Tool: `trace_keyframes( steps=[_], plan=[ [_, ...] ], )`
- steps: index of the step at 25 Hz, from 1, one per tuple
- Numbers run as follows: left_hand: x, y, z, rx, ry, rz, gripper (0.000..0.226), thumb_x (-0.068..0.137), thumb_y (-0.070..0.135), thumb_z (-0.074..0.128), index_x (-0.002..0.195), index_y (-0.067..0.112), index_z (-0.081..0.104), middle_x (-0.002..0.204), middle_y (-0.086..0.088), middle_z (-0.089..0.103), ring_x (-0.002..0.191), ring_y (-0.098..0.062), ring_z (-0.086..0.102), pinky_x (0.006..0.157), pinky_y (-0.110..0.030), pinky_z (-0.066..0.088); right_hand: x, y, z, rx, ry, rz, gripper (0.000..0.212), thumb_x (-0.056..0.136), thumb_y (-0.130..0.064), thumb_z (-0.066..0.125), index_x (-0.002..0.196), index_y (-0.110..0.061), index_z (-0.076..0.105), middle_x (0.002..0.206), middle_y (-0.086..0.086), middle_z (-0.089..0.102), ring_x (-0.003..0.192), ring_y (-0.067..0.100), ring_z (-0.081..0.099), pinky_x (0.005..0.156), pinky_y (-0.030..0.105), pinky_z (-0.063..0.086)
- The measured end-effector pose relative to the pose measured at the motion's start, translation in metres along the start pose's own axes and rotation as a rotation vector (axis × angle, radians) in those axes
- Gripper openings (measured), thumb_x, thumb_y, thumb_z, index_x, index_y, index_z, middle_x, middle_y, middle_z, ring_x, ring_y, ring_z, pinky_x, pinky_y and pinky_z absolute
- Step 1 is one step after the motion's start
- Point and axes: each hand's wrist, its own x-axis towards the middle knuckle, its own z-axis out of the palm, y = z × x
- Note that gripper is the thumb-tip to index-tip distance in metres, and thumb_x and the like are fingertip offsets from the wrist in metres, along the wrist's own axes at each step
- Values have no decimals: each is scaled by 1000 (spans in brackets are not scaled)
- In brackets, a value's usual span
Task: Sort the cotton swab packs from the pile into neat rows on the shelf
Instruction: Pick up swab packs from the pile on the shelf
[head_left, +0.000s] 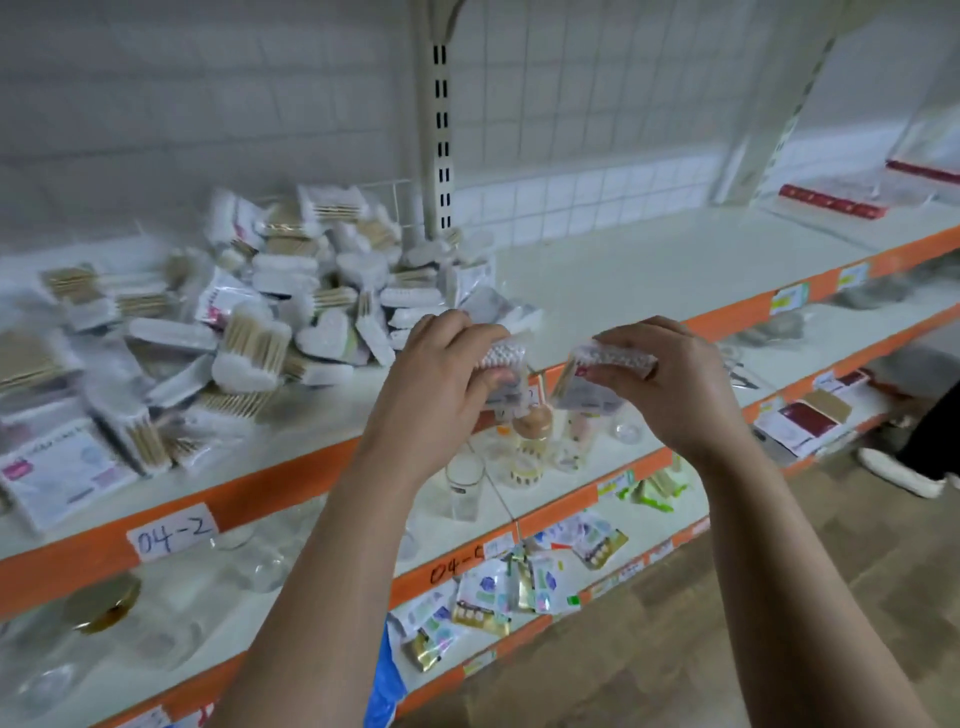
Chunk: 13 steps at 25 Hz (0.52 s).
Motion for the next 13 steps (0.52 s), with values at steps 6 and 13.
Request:
trace_keyframes(
  steps=[6,13],
  plan=[
    [81,-2,63,-1,23,-26,33,88,25,65,118,11,61,106,-5,57,104,-23,51,88,-20,33,77,82,9,17,2,-4,25,73,-18,78,94,-12,66,86,-4,62,77,4,49,69,3,33],
    [175,17,141,88,76,-197,32,86,25,68,112,7,61,107,-5,59,101,-25,54,86,-18,30,199,195,14,119,-148,-131,20,75,-14,75,93,-14,67,85,-4,63,77,6,51,68,8,36]
  ],
)
